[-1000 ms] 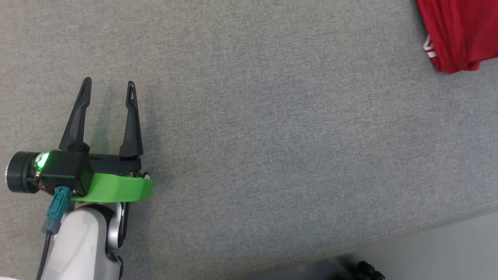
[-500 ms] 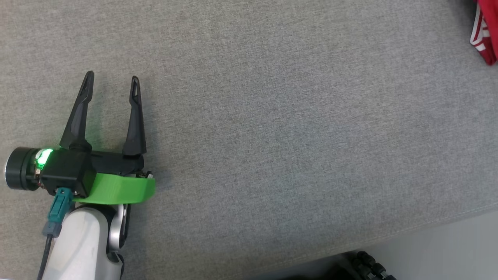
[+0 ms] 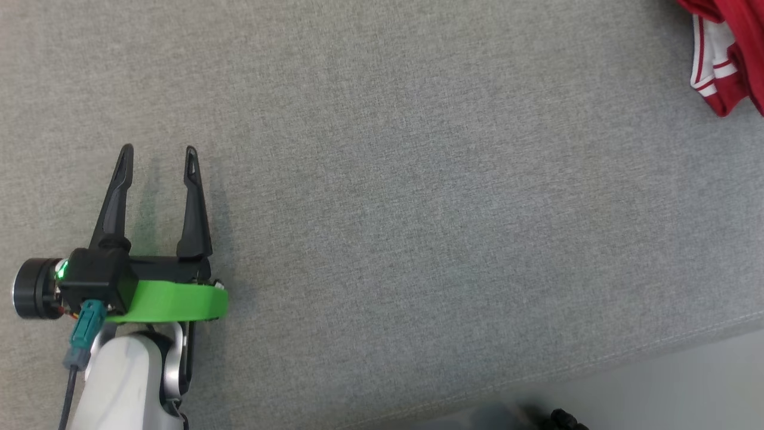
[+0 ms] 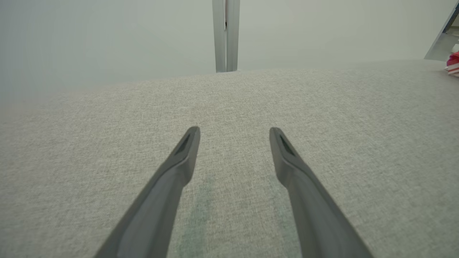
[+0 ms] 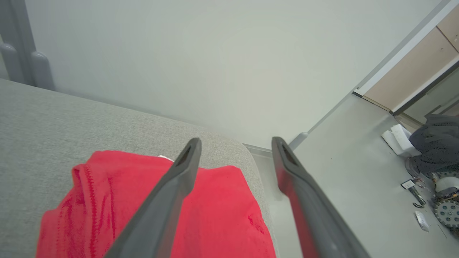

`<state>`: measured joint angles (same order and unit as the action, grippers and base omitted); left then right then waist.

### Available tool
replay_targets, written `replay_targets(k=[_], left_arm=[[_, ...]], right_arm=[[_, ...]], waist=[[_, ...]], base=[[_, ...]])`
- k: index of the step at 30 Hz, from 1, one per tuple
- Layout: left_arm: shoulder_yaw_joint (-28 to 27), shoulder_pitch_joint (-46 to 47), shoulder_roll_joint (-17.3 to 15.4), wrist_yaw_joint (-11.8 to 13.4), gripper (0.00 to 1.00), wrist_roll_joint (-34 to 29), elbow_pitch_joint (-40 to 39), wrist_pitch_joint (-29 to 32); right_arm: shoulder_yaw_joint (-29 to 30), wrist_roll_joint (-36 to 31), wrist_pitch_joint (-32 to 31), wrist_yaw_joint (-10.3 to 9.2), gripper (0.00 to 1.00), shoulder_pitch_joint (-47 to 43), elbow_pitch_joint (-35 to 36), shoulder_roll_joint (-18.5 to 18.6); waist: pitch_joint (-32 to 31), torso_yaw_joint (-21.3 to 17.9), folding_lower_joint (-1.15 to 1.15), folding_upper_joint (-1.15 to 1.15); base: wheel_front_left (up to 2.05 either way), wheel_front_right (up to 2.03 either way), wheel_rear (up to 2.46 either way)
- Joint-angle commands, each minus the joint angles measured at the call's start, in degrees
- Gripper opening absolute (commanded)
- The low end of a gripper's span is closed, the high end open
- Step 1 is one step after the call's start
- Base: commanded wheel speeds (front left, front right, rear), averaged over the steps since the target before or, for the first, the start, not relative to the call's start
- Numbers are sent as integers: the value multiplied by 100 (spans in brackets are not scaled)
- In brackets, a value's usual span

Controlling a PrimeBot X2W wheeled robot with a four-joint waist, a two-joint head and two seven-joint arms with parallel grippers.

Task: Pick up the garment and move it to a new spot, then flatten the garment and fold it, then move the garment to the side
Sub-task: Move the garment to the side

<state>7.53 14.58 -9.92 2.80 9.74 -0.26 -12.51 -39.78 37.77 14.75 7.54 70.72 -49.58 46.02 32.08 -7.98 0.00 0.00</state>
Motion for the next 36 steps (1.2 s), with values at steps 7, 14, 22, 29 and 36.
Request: replay_targets(k=[7, 14, 22, 29, 36], left_arm=[[-183, -429, -12, 77, 100, 196, 265, -158], [-273, -748, 71, 58, 100, 322, 521, -230], [-308, -1006, 81, 15, 100, 399, 714, -264], [-272, -1103, 55, -58, 100, 396, 829, -263], [-198, -1094, 54, -138, 100, 415, 971, -266]], right_arm=[[1003, -305, 40, -10, 100, -1117, 1230, -541], [2222, -1044, 42, -9, 100, -2873, 2348, -1455], [2854, -1654, 43, -9, 100, -4530, 3306, -2328], [3239, -1818, 44, -9, 100, -5499, 3831, -2766], [3496, -1943, 43, -9, 100, -6310, 4219, -3104]], waist=[[-912, 116, 0, 0], [-1531, 302, 0, 0], [-2091, 477, 0, 0], [-2456, 625, 0, 0], [-2773, 782, 0, 0]], base=[[0, 0, 0], [0, 0, 0], [0, 0, 0], [0, 0, 0], [0, 0, 0]])
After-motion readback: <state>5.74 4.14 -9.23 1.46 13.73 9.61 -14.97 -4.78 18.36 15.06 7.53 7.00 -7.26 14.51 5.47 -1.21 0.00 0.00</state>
